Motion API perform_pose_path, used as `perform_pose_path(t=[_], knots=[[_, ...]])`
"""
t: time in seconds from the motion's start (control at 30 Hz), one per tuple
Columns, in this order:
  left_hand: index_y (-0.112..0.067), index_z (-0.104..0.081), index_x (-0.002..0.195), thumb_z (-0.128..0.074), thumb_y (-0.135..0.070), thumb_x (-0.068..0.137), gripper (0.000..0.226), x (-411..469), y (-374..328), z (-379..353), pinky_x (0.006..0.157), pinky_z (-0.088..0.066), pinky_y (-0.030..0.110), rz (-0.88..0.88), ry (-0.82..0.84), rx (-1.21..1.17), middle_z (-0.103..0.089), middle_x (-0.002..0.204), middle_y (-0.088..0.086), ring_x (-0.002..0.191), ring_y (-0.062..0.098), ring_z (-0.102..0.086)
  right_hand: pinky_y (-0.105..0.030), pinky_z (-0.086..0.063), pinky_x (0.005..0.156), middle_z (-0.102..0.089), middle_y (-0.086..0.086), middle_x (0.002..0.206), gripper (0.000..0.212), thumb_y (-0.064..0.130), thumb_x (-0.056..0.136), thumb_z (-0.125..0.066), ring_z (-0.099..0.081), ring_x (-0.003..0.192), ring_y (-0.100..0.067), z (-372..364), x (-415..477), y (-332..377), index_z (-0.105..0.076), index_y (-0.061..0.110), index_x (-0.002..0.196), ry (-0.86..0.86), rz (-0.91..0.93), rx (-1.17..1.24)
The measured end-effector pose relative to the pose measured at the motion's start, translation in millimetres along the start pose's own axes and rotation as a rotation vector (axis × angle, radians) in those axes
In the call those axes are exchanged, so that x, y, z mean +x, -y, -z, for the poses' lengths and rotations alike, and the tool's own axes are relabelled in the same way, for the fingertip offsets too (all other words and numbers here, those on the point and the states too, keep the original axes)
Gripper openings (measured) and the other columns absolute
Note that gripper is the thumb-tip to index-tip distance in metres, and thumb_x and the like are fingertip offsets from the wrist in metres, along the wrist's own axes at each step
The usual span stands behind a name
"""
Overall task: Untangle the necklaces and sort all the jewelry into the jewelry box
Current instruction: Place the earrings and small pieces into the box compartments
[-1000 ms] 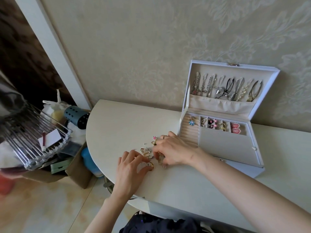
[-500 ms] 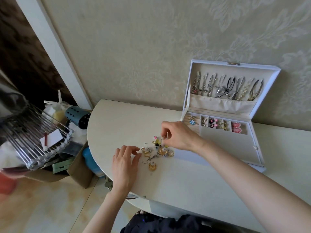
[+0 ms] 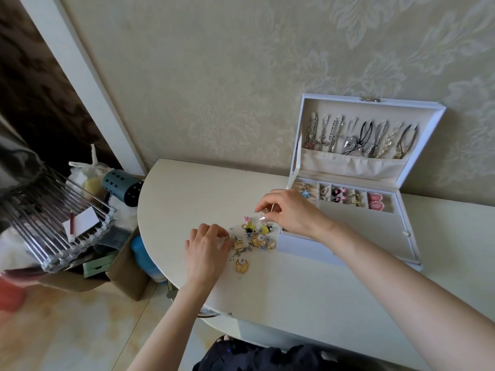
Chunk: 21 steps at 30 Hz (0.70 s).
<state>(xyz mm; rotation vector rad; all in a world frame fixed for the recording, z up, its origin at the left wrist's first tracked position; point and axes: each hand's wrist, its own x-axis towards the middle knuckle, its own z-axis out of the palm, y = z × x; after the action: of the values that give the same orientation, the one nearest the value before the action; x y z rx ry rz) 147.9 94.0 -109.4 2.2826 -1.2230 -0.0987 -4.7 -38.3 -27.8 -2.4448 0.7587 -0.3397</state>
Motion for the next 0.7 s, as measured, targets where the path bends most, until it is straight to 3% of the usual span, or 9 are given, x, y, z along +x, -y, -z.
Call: perform_pose_path(t=[0.43, 0.6, 0.7], knots=[[-0.013, -0.058, 0.086, -0.074, -0.024, 0.077, 0.021, 2.4, -6.5, 3.3, 0.071, -0.038, 0.033, -0.1, -0.011, -0.058, -0.062, 0.084, 0.0, 0.079, 0.025, -0.054, -0.023, -0.047, 0.074, -0.063, 0.004, 0.083, 0.014, 0.006, 0.078, -0.071, -0.059, 0.078, -0.014, -2.4, -1.4, 0.3, -0.07, 0.01, 0.091, -0.04, -0.023, 0.104], [-0.009, -0.062, 0.096, -0.073, -0.019, 0.079, 0.023, 5.3, -6.9, 3.0, 0.067, -0.038, 0.027, -0.078, 0.067, -0.104, -0.057, 0.092, 0.003, 0.084, 0.023, -0.054, -0.024, -0.046, 0.073, -0.061, 0.006, 0.08, 0.011, 0.008, 0.078, -0.071, -0.057, 0.076, -0.012, 0.0, -3.0, 1.1, -0.069, 0.01, 0.088, -0.047, -0.011, 0.115], [-0.007, -0.065, 0.09, -0.074, -0.017, 0.078, 0.018, 8.2, -4.6, 1.6, 0.067, -0.037, 0.026, -0.051, 0.109, -0.129, -0.053, 0.088, 0.003, 0.085, 0.025, -0.054, -0.026, -0.048, 0.073, -0.063, 0.004, 0.08, 0.01, 0.007, 0.077, -0.071, -0.059, 0.077, -0.015, 0.9, -4.6, 0.5, -0.069, 0.01, 0.086, -0.052, -0.012, 0.13]])
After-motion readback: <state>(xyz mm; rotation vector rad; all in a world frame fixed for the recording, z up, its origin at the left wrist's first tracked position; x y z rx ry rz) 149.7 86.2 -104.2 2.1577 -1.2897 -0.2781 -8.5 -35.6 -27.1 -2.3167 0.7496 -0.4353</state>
